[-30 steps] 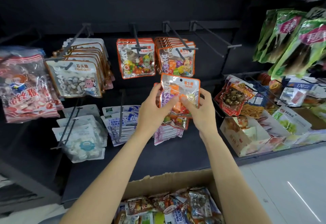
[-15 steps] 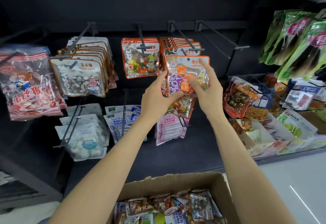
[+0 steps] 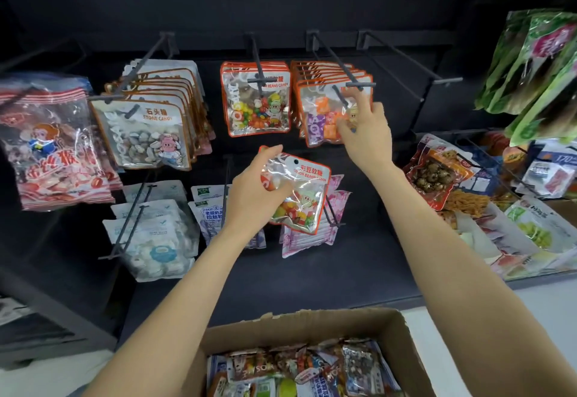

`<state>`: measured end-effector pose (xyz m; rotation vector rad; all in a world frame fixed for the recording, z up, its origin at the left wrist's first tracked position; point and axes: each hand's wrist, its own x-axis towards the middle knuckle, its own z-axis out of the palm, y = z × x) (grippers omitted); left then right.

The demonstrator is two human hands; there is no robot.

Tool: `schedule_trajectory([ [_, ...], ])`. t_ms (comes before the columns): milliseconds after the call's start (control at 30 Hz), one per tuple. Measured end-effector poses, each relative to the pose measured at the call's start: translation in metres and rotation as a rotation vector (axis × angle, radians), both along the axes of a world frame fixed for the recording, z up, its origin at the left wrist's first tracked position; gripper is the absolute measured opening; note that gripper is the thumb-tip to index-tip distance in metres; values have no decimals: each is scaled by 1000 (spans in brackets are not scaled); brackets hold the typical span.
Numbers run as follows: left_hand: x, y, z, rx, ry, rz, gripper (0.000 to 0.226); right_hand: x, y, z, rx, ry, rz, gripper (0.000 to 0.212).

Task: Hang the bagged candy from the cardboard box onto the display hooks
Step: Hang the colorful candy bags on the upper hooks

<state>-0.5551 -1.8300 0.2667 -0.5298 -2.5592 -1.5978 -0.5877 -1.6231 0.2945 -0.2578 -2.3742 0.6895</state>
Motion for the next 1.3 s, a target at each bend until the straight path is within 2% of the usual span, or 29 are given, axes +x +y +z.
schedule_trajectory([
  [100, 0, -12, 4, 43, 12, -37, 59, -6, -3, -8, 182, 0, -154, 44],
  [167, -1, -17, 8, 78, 17, -63, 62, 8, -10, -14, 171, 53, -208, 38],
  [233, -3, -19, 11, 124, 35, -87, 62, 29, -19, -22, -29, 101, -137, 29],
  [300, -2, -19, 13, 132, 87, -102, 59, 56, -37, -26, -389, 82, 78, 27],
  [367, -2, -20, 14, 146, 156, -115, 58, 81, -64, -26, -660, 77, 305, 38],
  [433, -2, -25, 12, 166, 219, -105, 58, 89, -84, -26, -607, 144, 406, 50],
  [500, -3, -31, 14, 191, 279, -78, 60, 79, -91, -24, -477, 211, 406, 45],
  [633, -19, -41, 29, 183, 330, -26, 64, 46, -99, -8, -415, 225, 384, 46],
  [833, -42, -38, 43, 192, 329, -1, 63, 19, -108, 3, -394, 232, 307, 47],
  [1100, -46, -33, 37, 220, 319, -28, 64, 28, -104, 10, -441, 231, 280, 43],
  [1300, -48, -34, 41, 234, 298, 0, 60, 28, -107, 21, -455, 231, 232, 33],
])
